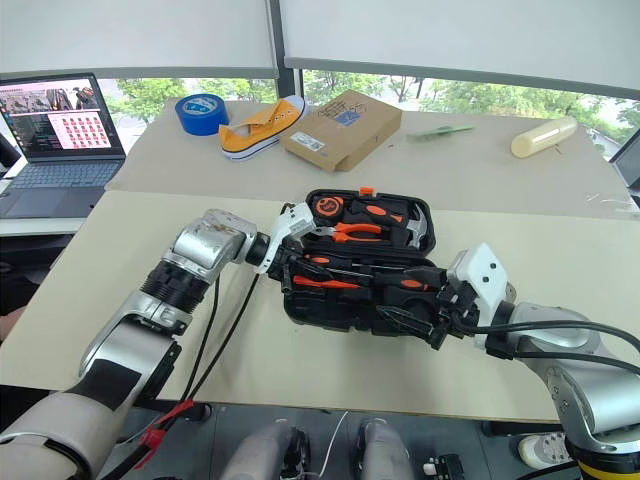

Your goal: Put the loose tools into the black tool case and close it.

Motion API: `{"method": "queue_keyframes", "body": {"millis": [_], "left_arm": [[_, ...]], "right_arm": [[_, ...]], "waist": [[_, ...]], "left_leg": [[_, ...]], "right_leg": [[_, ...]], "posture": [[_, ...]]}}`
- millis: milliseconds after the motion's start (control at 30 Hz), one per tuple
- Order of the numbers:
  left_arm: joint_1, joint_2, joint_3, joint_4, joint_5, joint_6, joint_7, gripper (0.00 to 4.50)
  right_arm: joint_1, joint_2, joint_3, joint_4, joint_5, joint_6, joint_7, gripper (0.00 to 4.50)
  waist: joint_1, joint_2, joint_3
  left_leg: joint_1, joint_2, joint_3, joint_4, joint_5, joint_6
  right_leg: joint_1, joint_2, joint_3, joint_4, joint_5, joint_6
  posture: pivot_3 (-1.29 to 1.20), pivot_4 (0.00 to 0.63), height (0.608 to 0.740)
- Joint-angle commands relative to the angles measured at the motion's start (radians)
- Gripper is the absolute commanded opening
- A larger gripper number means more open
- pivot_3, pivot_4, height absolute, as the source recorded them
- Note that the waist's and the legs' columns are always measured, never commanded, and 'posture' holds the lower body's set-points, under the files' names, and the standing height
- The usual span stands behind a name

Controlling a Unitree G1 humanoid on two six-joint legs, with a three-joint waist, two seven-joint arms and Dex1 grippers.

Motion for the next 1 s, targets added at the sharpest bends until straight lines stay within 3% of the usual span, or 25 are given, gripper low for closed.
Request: {"method": "queue_keyframes", "body": {"millis": [33,333,533,1000], "left_arm": [[-0.062,-0.014,0.036,0.022,-0.021,-0.003,0.011,0.05],[-0.055,-0.055,-0.041,0.102,0.055,-0.091,0.034,0.05],[0.024,-0.016,-0.121,0.017,0.095,-0.141,-0.013,0.05],[0.119,0.045,-0.043,-0.118,0.066,-0.241,0.008,0.05]], "right_arm": [[-0.004,-0.002,-0.013,-0.019,0.000,-0.025,0.001,4.50],[-0.001,-0.001,-0.011,-0.025,-0.001,-0.024,-0.001,4.50],[0.009,0.001,-0.016,-0.029,-0.002,-0.024,-0.006,4.50],[-0.007,0.008,0.003,-0.007,-0.013,-0.030,0.000,4.50]], "waist": [[0.002,0.000,0.000],[0.000,0.000,0.000],[-0.001,0.000,0.000],[-0.015,0.000,-0.002]], "left_leg": [[0.000,0.000,0.000,0.000,0.000,0.000],[0.000,0.000,0.001,0.000,0.000,0.000],[0.001,0.000,0.000,0.000,0.000,0.000],[0.001,0.000,0.000,-0.001,0.000,0.000]], "right_leg": [[0.000,0.000,0.000,0.000,0.000,0.000],[0.000,0.000,0.000,0.000,0.000,0.000],[0.000,0.000,0.000,0.000,0.000,0.000],[0.000,0.000,0.001,0.000,0.000,0.000]], "posture": [[0.00,0.150,0.731],[0.00,0.150,0.731],[0.00,0.150,0.731],[0.00,0.150,0.731]]}}
